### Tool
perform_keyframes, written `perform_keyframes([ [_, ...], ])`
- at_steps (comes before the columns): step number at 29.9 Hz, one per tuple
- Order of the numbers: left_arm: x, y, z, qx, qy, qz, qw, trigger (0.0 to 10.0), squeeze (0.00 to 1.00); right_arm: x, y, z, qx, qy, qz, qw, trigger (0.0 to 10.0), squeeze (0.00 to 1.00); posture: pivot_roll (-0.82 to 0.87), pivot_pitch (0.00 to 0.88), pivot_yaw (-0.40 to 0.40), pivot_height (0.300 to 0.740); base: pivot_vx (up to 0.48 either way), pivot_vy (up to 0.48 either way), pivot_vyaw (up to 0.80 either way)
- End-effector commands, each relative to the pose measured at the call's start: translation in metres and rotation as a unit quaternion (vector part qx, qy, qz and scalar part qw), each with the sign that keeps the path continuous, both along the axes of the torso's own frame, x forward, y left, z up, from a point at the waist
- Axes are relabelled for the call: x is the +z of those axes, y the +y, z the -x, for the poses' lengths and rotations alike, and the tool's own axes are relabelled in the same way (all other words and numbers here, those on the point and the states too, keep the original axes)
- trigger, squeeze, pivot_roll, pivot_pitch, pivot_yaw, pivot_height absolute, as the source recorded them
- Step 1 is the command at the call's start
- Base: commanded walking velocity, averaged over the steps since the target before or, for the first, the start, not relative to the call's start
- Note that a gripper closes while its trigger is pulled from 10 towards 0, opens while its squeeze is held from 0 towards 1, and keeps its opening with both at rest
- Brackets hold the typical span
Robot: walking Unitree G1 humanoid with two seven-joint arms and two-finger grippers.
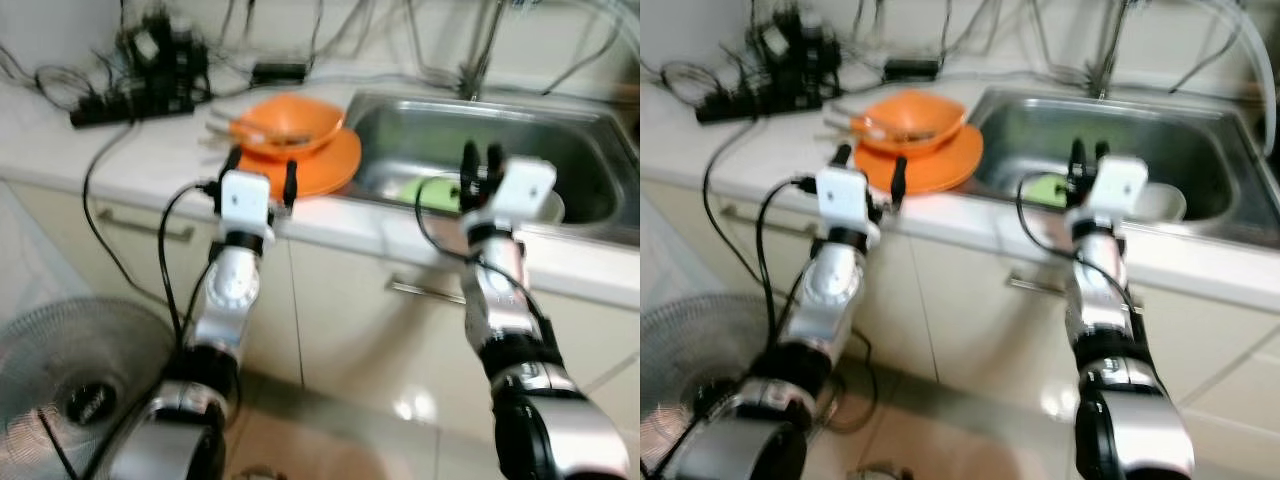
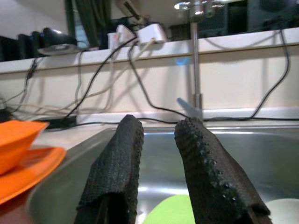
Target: Kitchen organization
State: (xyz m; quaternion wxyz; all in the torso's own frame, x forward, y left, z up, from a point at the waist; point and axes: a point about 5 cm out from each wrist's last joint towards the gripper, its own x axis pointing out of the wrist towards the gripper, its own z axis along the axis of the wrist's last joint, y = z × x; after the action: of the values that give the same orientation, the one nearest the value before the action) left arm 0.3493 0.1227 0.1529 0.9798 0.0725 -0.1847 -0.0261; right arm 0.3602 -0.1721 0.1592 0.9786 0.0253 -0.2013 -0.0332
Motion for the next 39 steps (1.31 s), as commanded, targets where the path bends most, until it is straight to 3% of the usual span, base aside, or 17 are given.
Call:
perform_keyframes([
  [1,0.000,0.003,0.003,0.016,-0.002,0.004,1.000,10.0,0.00,0.001,0.000,0.004,0.001,-0.012,0.000,1.000,10.0,0.00,0.08,0.043,0.023,0.740,0.000,0.000,0.00],
  [8,-0.023,0.011,0.014,0.040,0.024,0.013,0.999,10.0,0.00,-0.016,-0.004,0.020,-0.016,-0.015,0.008,1.000,10.0,0.00,0.08,0.043,0.022,0.740,0.000,0.000,0.00],
  [15,-0.024,0.016,0.020,0.056,0.024,0.018,0.998,10.0,0.00,-0.016,-0.003,0.028,-0.022,-0.027,0.010,0.999,10.0,0.00,0.07,0.043,0.025,0.740,0.000,0.000,0.00],
  [17,-0.026,0.014,0.021,0.052,0.025,0.016,0.998,10.0,0.00,-0.021,0.001,0.032,-0.012,-0.025,0.030,0.999,10.0,0.00,0.07,0.040,0.027,0.740,0.000,0.000,0.00],
  [39,-0.037,0.009,0.025,0.046,0.051,0.023,0.997,10.0,0.00,-0.037,0.005,0.036,-0.020,0.017,0.032,0.999,10.0,0.00,0.07,0.063,0.032,0.740,0.000,0.000,-0.07],
])
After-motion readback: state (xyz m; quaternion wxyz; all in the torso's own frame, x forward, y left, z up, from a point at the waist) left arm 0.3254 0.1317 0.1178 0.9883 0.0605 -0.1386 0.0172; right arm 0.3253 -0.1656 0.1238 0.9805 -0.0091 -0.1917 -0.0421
